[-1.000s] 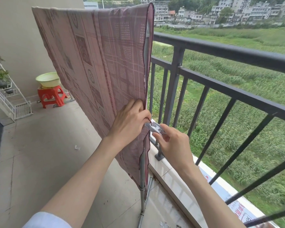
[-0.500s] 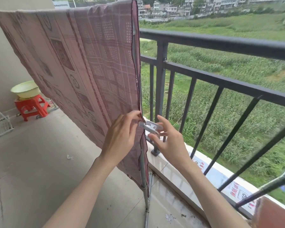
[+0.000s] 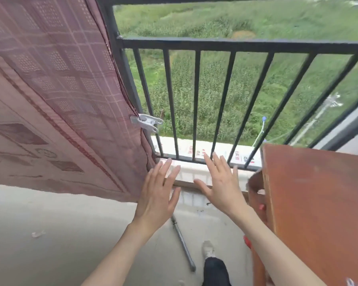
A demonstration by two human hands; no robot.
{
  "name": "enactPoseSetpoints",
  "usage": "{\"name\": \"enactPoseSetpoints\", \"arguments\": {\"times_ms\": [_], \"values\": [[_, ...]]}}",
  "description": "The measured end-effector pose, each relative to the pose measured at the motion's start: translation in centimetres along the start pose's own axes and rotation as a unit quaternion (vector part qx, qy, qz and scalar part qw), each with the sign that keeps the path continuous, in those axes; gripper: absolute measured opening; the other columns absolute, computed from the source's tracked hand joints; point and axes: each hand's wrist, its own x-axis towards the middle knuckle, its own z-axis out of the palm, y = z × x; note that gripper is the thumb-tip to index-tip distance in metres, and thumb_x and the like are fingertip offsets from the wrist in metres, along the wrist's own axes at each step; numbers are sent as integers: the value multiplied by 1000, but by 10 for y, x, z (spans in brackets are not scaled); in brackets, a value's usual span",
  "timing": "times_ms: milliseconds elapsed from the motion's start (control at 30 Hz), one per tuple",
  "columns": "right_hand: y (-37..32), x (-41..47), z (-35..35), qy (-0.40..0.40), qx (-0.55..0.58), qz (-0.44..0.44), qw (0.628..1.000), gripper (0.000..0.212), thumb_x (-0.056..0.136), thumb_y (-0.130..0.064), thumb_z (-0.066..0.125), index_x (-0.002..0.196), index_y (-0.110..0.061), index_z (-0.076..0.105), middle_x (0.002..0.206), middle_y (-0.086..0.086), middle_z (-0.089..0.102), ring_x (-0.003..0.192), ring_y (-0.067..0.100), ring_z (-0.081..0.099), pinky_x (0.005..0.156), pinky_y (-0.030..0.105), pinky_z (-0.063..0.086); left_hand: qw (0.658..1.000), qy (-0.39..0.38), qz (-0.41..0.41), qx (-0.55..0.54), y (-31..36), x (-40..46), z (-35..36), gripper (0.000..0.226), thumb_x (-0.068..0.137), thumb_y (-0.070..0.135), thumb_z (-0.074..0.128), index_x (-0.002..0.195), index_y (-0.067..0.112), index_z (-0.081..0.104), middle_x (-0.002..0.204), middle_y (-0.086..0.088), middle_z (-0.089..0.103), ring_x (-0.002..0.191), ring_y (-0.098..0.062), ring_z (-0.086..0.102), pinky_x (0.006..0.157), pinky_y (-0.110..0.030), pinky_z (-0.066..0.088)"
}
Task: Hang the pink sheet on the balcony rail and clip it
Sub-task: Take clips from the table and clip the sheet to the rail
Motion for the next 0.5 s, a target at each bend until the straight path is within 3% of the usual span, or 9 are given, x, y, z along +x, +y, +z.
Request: {"name": "enactPoseSetpoints", "arguments": {"times_ms": [100, 167, 367, 500], "values": [[9, -41, 17, -9, -9, 80, 997, 71, 90, -55, 40, 149, -25, 11, 158, 2, 9, 146, 23, 3, 115, 54, 7, 997, -70, 16, -2, -1, -18, 23, 53, 90, 35, 37, 140, 19, 32, 148, -10, 34, 138, -27, 22, 112, -45, 21], [21, -70, 26, -15, -10, 131, 991, 72, 91, -55, 39, 149, -26, 9, 158, 2, 8, 146, 22, 2, 114, 53, 5, 993, -114, 39, -10, 8, -27, 33, 53, 90, 37, 34, 141, 20, 30, 149, -11, 33, 138, -26, 22, 112, -46, 25], [65, -132, 43, -17, 5, 282, 959, 67, 93, -53, 34, 149, -27, 8, 159, -1, 4, 146, 20, 0, 115, 49, 3, 968, -219, 119, -13, 46, -25, 71, 51, 88, 38, 32, 134, 20, 43, 142, -9, 44, 132, -30, 41, 104, -49, 33], [93, -174, 60, -22, 27, 356, 934, 57, 96, -43, 35, 148, -22, 20, 157, 1, 17, 145, 20, 11, 117, 46, 11, 944, -279, 166, -54, 82, -35, 103, 55, 90, 43, 22, 141, 25, 29, 153, -6, 25, 143, -26, 14, 113, -44, 16]]}}
